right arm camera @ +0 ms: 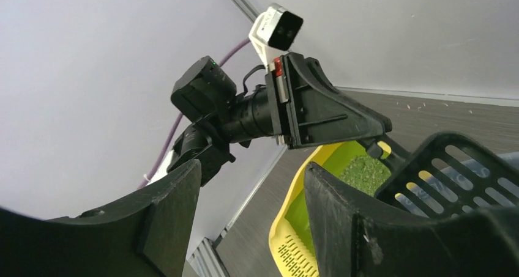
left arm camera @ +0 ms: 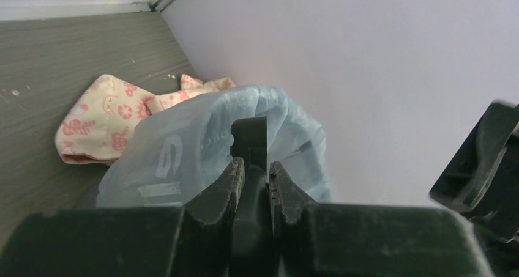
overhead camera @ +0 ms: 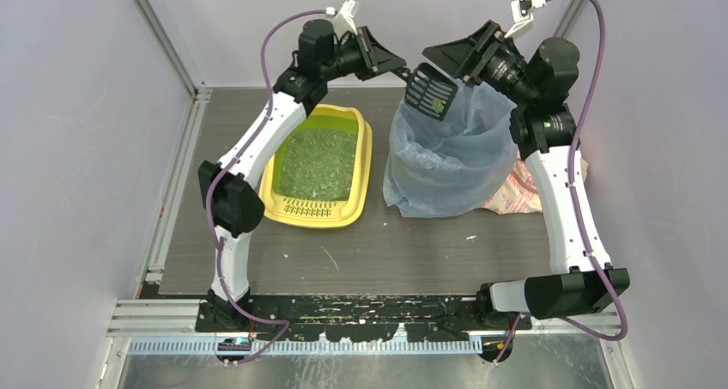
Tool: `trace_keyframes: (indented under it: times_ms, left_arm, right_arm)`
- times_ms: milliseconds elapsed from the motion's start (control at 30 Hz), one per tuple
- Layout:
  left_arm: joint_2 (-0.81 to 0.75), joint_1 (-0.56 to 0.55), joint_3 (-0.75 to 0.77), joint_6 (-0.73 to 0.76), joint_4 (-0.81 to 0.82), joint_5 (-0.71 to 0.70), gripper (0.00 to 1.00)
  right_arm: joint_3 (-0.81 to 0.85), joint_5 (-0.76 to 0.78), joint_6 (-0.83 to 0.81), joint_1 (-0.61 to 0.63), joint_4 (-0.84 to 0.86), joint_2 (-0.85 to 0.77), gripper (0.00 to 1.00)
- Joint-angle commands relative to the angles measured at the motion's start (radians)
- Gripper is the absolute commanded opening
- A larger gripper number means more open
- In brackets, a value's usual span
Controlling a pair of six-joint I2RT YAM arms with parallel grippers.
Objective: Clean the litter box
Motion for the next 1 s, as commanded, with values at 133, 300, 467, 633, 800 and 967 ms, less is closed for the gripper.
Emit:
trace_keyframes:
  times_ms: [133, 300, 467, 633, 800, 967]
  left_arm:
    - [-0.058, -0.151, 0.175, 0.648, -0.162, -0.019, 0.0]
    - [-0.086, -0.194, 0.18, 0.833, -0.264, -0.057, 0.0]
    - [-0.089, -0.226, 0.244, 0.919, -0.321, -0.116, 0.0]
    - [-0.086, -0.181, 0.238, 0.761, -0.276, -0.143, 0.0]
    - [-0.141, -0.047, 0.201, 0.438, -0.091, -0.072, 0.0]
    - [-0.174, 0.083, 0.129, 0.124, 0.099, 0.045, 0.0]
  right_arm:
    - [-0.053, -0.012, 0.072, -0.02, 0.146, -0.04, 0.67]
    - [-0.09, -0.049, 0.266, -0.028, 0.371, 0.008, 0.67]
    - [-0.088, -0.082, 0.393, -0.034, 0.522, 0.047, 0.67]
    - [-0.108, -0.077, 0.55, -0.061, 0.721, 0.056, 0.67]
    - [-0.123, -0.072, 0.567, -0.075, 0.745, 0.043, 0.67]
    - [-0.142, -0.073, 0.562, -0.075, 0.75, 0.048, 0.67]
